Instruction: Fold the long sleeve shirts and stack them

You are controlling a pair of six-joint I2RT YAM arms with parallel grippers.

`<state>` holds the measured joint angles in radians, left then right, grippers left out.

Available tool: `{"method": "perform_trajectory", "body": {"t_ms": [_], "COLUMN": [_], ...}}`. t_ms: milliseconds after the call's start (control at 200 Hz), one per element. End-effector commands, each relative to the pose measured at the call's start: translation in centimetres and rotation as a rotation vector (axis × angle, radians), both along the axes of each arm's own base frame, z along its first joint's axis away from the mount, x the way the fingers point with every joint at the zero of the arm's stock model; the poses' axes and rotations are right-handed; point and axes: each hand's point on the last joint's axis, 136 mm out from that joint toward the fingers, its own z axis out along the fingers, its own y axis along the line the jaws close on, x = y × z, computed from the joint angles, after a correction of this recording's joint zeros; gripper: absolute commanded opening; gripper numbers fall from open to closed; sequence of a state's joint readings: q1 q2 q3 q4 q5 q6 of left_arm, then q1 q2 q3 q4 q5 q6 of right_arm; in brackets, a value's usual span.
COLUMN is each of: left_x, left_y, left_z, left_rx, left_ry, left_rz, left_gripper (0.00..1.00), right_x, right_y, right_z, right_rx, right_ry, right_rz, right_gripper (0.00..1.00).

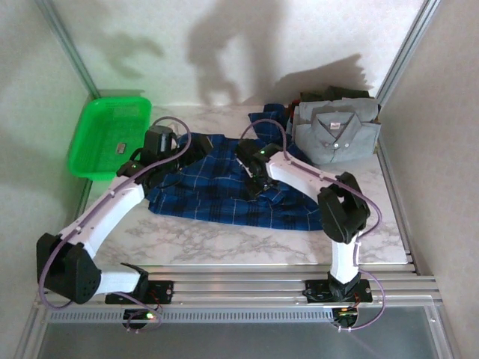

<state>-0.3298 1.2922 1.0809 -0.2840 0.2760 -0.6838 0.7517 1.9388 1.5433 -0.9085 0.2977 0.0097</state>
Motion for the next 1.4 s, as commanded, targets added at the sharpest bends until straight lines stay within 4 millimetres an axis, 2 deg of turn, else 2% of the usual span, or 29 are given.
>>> {"method": "perform_trajectory", "body": {"t_ms": [0, 175, 265, 330, 390, 465, 480, 626, 816, 961, 1061, 1186, 1226, 1301, 1396], "left_x": [-1.0, -1.3, -1.3, -1.3, -1.3, -1.3, -1.4, -1.6, -1.7, -1.6, -1.7, -1.7, -1.7, -1.6, -1.4], "left_y": [1.8, 3.1, 3.5, 3.6, 3.4, 3.1, 3.1, 1.9, -0.6, -3.5, -5.8, -7.5, -7.9, -8.9, -10.5], "left_z": [-0.6, -1.0, -1.0, -1.0, -1.0, -1.1, -1.2, -2.0, -3.9, -5.4, -6.4, -7.6, -7.6, -7.3, -6.9], "left_rx": [0.044, 0.064, 0.075, 0.077, 0.073, 0.061, 0.059, 0.023, 0.012, 0.016, 0.016, -0.008, -0.021, -0.04, -0.038], "left_ry": [0.01, 0.028, 0.028, 0.029, 0.029, 0.027, 0.027, 0.032, 0.063, 0.095, 0.115, 0.149, 0.15, 0.154, 0.158], "left_rz": [0.048, 0.077, 0.089, 0.09, 0.079, 0.071, 0.07, 0.046, -0.003, -0.062, -0.106, -0.125, -0.136, -0.166, -0.22], "left_gripper": [1.0, 1.0, 1.0, 1.0, 0.99, 1.0, 1.0, 1.0, 1.0, 1.0, 1.0, 1.0, 0.99, 1.0, 1.0], "right_x": [1.3, 2.7, 3.9, 4.8, 5.6, 6.0, 6.6, 7.4, 8.3, 9.6, 10.9, 12.3, 12.2, 11.3, 8.7], "right_y": [0.3, 0.5, -0.2, -0.5, -0.6, -0.2, -1.1, -2.8, -4.2, -4.2, -3.3, -3.0, -3.1, -3.6, -5.9], "right_z": [0.6, -1.4, -1.3, -0.3, 1.2, 3.4, 3.7, 5.9, 6.1, 5.3, 5.0, 6.0, 6.4, 7.2, 8.0], "right_rx": [-0.149, -0.262, -0.3, -0.289, -0.236, -0.131, -0.115, 0.025, 0.189, 0.22, 0.229, 0.239, 0.254, 0.292, 0.326], "right_ry": [-0.082, -0.112, -0.157, -0.192, -0.227, -0.257, -0.258, -0.242, -0.145, -0.087, -0.086, -0.105, -0.103, -0.086, -0.041], "right_rz": [0.107, 0.146, 0.11, 0.064, 0.013, -0.035, -0.067, -0.155, -0.226, -0.225, -0.206, -0.261, -0.282, -0.326, -0.456], "right_gripper": [0.64, 0.58, 0.39, 0.27, 0.21, 0.2, 0.2, 0.16, 0.18, 0.18, 0.19, 0.19, 0.21, 0.3, 0.42]}}
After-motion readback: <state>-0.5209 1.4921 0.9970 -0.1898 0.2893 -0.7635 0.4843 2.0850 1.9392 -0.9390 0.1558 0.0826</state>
